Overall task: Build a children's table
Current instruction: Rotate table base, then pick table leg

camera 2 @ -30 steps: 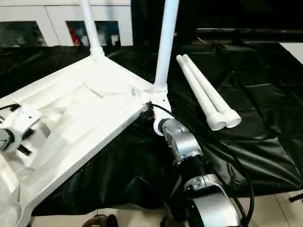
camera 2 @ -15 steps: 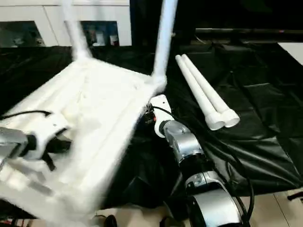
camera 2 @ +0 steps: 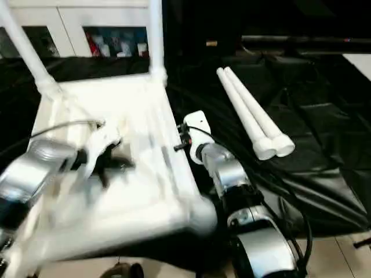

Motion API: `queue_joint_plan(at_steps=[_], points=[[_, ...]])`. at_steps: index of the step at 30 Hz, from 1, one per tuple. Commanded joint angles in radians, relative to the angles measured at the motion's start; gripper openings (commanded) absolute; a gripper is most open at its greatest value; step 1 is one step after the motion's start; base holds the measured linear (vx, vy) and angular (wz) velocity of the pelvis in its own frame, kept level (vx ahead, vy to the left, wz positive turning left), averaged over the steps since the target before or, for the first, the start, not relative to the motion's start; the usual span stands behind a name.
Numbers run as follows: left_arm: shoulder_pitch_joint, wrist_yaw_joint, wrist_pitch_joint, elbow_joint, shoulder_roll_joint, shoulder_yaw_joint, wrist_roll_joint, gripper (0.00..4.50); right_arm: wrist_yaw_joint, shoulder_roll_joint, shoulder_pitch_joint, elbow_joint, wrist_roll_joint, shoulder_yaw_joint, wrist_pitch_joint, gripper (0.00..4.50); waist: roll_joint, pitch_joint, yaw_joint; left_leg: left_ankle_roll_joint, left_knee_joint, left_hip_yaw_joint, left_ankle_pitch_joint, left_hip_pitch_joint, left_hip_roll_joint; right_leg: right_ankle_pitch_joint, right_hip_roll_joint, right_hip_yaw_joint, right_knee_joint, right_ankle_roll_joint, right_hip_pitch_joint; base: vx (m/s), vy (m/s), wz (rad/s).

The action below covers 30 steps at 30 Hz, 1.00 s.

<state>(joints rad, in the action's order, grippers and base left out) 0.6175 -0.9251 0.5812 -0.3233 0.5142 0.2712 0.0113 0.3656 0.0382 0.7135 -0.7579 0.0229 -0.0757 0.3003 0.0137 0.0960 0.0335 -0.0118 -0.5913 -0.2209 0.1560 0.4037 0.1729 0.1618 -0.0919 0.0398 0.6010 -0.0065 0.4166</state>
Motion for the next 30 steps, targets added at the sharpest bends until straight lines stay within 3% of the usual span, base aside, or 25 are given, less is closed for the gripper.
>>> queue_joint_plan(at_steps=[1, 3, 6, 9, 10, 12, 14, 17, 18, 19, 22, 24, 25, 26, 27, 28, 30], points=[[0.048, 0.077, -0.063, -0.045, -0.016, -0.022, -0.026, 0.00, 0.031, -0.022, 0.007, 0.014, 0.004, -0.024, 0.000, 0.04, 0.006, -0.080, 0.000, -0.068, 0.081, 0.042, 0.348, -0.047, 0.048, 0.335, -0.051, -0.038, -0.072, -0.164, -0.030, 0.000, 0.000, 0.00], [0.076, 0.119, -0.095, -0.112, -0.021, -0.016, -0.049, 0.00, 0.019, -0.010, 0.003, 0.036, 0.004, -0.015, 0.000, 0.04, 0.005, -0.081, -0.001, -0.060, 0.081, 0.044, 0.329, -0.040, 0.048, 0.332, -0.052, -0.037, -0.072, -0.168, -0.035, 0.000, 0.000, 0.00], [0.112, 0.193, -0.160, -0.213, -0.037, -0.017, -0.076, 0.00, -0.010, 0.005, -0.003, 0.076, 0.004, 0.004, 0.007, 0.04, 0.006, -0.086, 0.002, -0.052, 0.076, 0.040, 0.297, -0.043, 0.047, 0.272, -0.049, -0.037, -0.067, -0.178, -0.033, 0.000, 0.000, 0.00], [0.164, 0.371, -0.296, -0.379, -0.085, -0.040, -0.120, 0.00, -0.070, 0.036, -0.010, 0.144, -0.013, 0.029, 0.006, 0.04, 0.005, -0.089, 0.004, -0.039, 0.074, 0.037, 0.271, -0.042, 0.046, 0.223, -0.047, -0.036, -0.065, -0.185, -0.035, 0.000, 0.000, 0.00], [0.182, 0.445, -0.346, -0.431, -0.117, -0.074, -0.109, 0.00, -0.104, 0.053, -0.007, 0.177, -0.025, 0.045, 0.016, 0.04, 0.000, -0.090, 0.004, -0.032, 0.074, 0.038, 0.249, -0.036, 0.046, 0.201, -0.045, -0.034, -0.064, -0.183, -0.040, 0.000, 0.000, 0.00], [0.183, 0.451, -0.348, -0.435, -0.121, -0.080, -0.105, 0.00, -0.107, 0.055, -0.007, 0.181, -0.026, 0.047, 0.019, 0.04, -0.001, -0.095, 0.008, -0.021, 0.069, 0.037, 0.212, -0.037, 0.044, 0.154, -0.047, -0.034, -0.058, -0.192, -0.042, 0.000, 0.000, 0.00], [0.191, 0.506, -0.397, -0.466, -0.158, -0.119, -0.078, 0.00, -0.126, 0.083, 0.000, 0.221, -0.021, 0.074, 0.072, 0.04, -0.004, -0.094, 0.008, -0.006, 0.067, 0.034, 0.194, -0.036, 0.043, 0.137, -0.045, -0.032, -0.058, -0.206, -0.044, 0.000, 0.000, 0.00], [0.186, 0.521, -0.438, -0.472, -0.170, -0.121, -0.075, 0.00, -0.096, 0.127, 0.006, 0.257, -0.006, 0.089, 0.129, 0.04, -0.003, -0.095, 0.011, 0.017, 0.063, 0.033, 0.181, -0.035, 0.043, 0.127, -0.046, -0.031, -0.059, -0.216, -0.047, 0.000, 0.000, 0.00], [0.184, 0.519, -0.440, -0.465, -0.168, -0.120, -0.076, 0.00, -0.088, 0.137, 0.007, 0.265, -0.006, 0.088, 0.139, 0.04, -0.003, -0.096, 0.011, 0.023, 0.063, 0.034, 0.175, -0.033, 0.044, 0.123, -0.046, -0.031, -0.057, -0.218, -0.047, 0.000, 0.000, 0.00], [0.171, 0.497, -0.430, -0.413, -0.154, -0.120, -0.075, 0.00, -0.061, 0.166, 0.011, 0.288, 0.007, 0.097, 0.172, 0.04, 0.004, -0.097, 0.011, 0.024, 0.062, 0.034, 0.172, -0.035, 0.045, 0.113, -0.045, -0.030, -0.057, -0.221, -0.046, 0.000, 0.000, 0.00], [0.160, 0.469, -0.426, -0.364, -0.146, -0.129, -0.061, 0.00, -0.049, 0.194, 0.012, 0.317, 0.022, 0.112, 0.211, 0.20, 0.002, -0.096, 0.013, 0.036, 0.059, 0.031, 0.153, -0.035, 0.046, 0.077, -0.045, -0.030, -0.053, -0.245, -0.047, 0.000, 0.000, 0.00], [0.092, 0.327, -0.356, -0.148, -0.140, -0.145, 0.033, 0.00, -0.039, 0.277, 0.040, 0.294, -0.005, 0.119, 0.279, 0.30, -0.001, -0.099, 0.015, 0.028, 0.060, 0.035, 0.145, -0.035, 0.051, 0.082, -0.052, -0.028, -0.049, -0.263, -0.055, 0.000, 0.000, 0.00], [0.080, 0.300, -0.338, -0.107, -0.144, -0.152, 0.060, 0.00, -0.035, 0.293, 0.047, 0.285, -0.008, 0.122, 0.293, 0.40, -0.001, -0.097, 0.017, 0.025, 0.057, 0.030, 0.139, -0.037, 0.050, 0.084, -0.049, -0.028, -0.051, -0.274, -0.051, 0.000, 0.000, 0.00], [0.070, 0.275, -0.294, -0.065, -0.147, -0.154, 0.095, 0.33, -0.028, 0.307, 0.053, 0.274, -0.011, 0.122, 0.304, 0.53, -0.002, -0.097, 0.016, 0.022, 0.056, 0.029, 0.143, -0.036, 0.049, 0.088, -0.047, -0.028, -0.049, -0.277, -0.051, 0.000, 0.000, 0.00], [0.064, 0.264, -0.280, -0.045, -0.147, -0.151, 0.109, 0.33, -0.025, 0.314, 0.057, 0.267, -0.013, 0.122, 0.307, 0.53, 0.000, -0.094, 0.020, 0.020, 0.057, 0.026, 0.164, -0.039, 0.048, 0.116, -0.045, -0.029, -0.054, -0.271, -0.045, 0.000, 0.000, 0.00], [0.044, 0.224, -0.230, 0.026, -0.145, -0.138, 0.151, 0.42, -0.011, 0.339, 0.072, 0.236, -0.021, 0.118, 0.316, 0.63, -0.004, -0.094, 0.020, 0.009, 0.057, 0.029, 0.187, -0.039, 0.049, 0.157, -0.049, -0.029, -0.052, -0.267, -0.048, 0.000, 0.000, 0.00], [0.016, 0.175, -0.162, 0.126, -0.137, -0.109, 0.203, 0.66, 0.012, 0.367, 0.095, 0.190, -0.026, 0.113, 0.334, 0.86, -0.003, -0.092, 0.023, -0.008, 0.058, 0.030, 0.214, -0.041, 0.051, 0.201, -0.051, -0.030, -0.057, -0.258, -0.047, 0.000, 0.000, 0.00]])
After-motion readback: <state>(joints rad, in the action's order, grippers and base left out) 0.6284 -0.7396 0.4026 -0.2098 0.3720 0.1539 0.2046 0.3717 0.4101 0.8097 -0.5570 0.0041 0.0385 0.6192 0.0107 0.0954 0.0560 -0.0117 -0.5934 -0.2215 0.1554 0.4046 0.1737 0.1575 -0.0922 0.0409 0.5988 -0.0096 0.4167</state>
